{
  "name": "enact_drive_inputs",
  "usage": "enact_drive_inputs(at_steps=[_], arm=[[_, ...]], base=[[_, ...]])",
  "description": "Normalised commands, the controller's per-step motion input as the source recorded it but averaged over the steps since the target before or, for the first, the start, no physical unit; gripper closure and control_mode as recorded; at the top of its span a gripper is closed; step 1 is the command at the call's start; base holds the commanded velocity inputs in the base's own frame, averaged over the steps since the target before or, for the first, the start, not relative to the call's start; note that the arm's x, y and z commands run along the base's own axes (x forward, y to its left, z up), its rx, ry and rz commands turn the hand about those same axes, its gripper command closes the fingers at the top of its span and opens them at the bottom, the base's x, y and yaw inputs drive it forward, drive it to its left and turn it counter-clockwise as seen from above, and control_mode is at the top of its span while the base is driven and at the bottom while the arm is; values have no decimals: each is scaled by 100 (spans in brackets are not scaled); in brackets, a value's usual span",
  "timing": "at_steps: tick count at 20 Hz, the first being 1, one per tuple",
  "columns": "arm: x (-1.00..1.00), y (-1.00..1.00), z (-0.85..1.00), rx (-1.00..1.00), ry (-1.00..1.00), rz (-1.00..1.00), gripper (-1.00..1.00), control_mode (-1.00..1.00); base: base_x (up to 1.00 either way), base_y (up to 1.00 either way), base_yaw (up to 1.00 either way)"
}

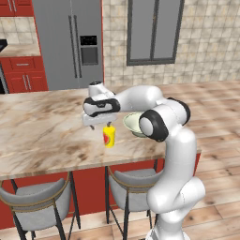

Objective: Place the cup inside the bowl on the dining table and move the bowl to any counter.

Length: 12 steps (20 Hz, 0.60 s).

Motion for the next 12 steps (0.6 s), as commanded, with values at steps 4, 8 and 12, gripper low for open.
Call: enact_drive_inputs(at_steps=[4,8,12], arm=[[0,17,1,0,0,0,-100,-100],[0,19,3,0,0,0,-100,-100],[-13,5,0,0,0,0,-100,-100]], base=[[0,0,0],[0,0,0],[0,0,0]])
